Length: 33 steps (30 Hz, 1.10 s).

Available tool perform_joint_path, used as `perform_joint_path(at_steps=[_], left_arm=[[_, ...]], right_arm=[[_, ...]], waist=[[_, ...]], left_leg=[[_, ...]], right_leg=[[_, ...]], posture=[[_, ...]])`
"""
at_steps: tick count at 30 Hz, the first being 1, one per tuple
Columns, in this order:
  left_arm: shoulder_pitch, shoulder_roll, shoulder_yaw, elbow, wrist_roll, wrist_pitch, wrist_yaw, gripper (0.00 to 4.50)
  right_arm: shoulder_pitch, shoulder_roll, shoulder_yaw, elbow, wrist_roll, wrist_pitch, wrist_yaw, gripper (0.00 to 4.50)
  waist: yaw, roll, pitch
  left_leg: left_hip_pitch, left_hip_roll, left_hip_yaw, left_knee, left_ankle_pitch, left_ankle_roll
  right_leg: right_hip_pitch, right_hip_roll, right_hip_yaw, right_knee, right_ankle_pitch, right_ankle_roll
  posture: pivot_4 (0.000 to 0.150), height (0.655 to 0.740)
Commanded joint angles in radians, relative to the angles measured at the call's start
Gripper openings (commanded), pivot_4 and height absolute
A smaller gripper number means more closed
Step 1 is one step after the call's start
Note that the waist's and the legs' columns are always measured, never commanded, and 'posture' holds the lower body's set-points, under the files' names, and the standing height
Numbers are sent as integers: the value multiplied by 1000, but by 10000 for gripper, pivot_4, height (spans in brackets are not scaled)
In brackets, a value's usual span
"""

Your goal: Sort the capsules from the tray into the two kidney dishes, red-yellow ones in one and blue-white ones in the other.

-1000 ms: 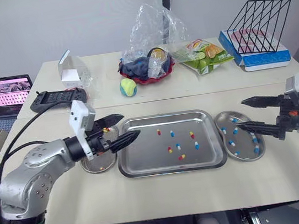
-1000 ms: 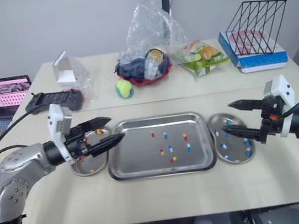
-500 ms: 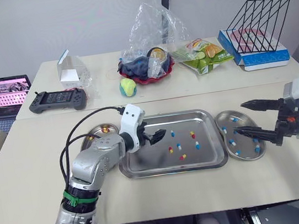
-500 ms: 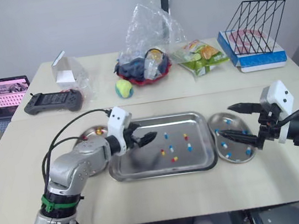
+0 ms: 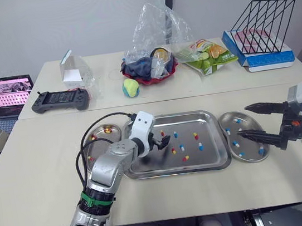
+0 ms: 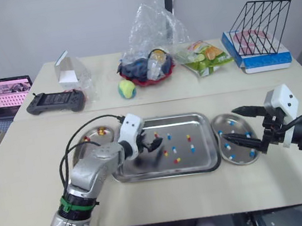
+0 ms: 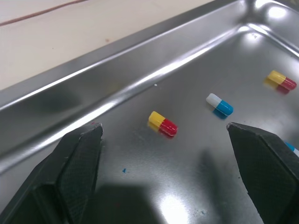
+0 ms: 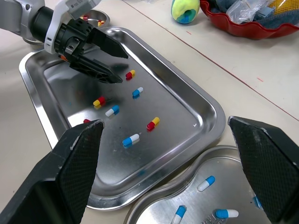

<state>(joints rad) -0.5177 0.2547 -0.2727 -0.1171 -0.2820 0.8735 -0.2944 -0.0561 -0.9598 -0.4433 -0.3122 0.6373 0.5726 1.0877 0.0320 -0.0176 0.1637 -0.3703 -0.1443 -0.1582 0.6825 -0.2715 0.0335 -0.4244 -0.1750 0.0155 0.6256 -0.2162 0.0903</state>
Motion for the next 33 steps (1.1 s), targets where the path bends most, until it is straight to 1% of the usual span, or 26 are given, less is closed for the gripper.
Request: perform_joint_path(at_steps=[1,5,7,9,11,20,23,25,30,31,33], left_arm=[[-24,-22,9,16,37,-8,20,45000],[-34,-51,18,42,53,-17,20,45000],[-37,-64,20,54,63,-22,20,39289],[-51,-70,-14,81,90,-22,13,33794],[-60,-73,-33,97,110,-21,8,33794],[-46,-98,-14,91,131,-33,0,33794],[-35,-93,-17,74,137,-30,-7,25879],[-30,-90,-15,67,139,-28,-8,19715],[-25,-82,-11,61,147,-29,-18,2763],[-25,-79,-11,59,147,-30,-21,297],[-23,-69,-9,48,146,-30,-32,297]], right_arm=[[-7,-9,-36,-20,5,-26,-7,44802],[-3,-9,-36,-25,4,-27,-6,44802],[-3,-10,-36,-26,5,-25,-6,45000],[-7,-14,-24,-23,-7,-18,-18,45000],[-8,-17,-20,-22,-10,-12,-23,45000],[-16,-20,-11,-11,-11,-18,-19,45000],[-27,-20,-1,-3,-16,-23,-17,45000],[-31,-18,2,1,-21,-26,-15,45000],[-40,-14,12,12,-32,-34,-12,45000],[-41,-14,14,14,-34,-36,-12,45000],[-42,-15,17,18,-37,-39,-10,45000]], waist=[[1,0,0],[6,0,0],[6,0,0],[7,0,0],[8,0,0],[8,0,0],[8,0,0],[8,0,0],[8,0,0],[8,0,0],[8,0,0]], left_leg=[[0,0,0,0,0,0],[0,1,1,0,0,0],[0,1,1,0,0,0],[0,1,1,0,0,0],[0,1,1,1,0,0],[0,2,1,1,0,0],[0,2,1,1,0,0],[0,2,1,1,0,0],[0,2,1,1,0,0],[0,2,1,1,0,0],[0,2,1,1,0,0]], right_leg=[[0,0,0,0,0,0],[0,1,0,0,0,0],[0,1,0,0,1,0],[0,1,0,0,1,0],[0,1,0,0,1,0],[0,2,1,-1,1,0],[0,2,1,-1,1,0],[0,2,1,-1,1,0],[0,2,1,-1,1,0],[0,3,1,-1,1,0],[0,3,1,-1,1,0]], posture=[[1500,7400],[1500,7400],[1500,7400],[1500,7400],[1500,7400],[1500,7400],[1500,7400],[1500,7400],[1500,7400],[1500,7400],[1500,7400]])
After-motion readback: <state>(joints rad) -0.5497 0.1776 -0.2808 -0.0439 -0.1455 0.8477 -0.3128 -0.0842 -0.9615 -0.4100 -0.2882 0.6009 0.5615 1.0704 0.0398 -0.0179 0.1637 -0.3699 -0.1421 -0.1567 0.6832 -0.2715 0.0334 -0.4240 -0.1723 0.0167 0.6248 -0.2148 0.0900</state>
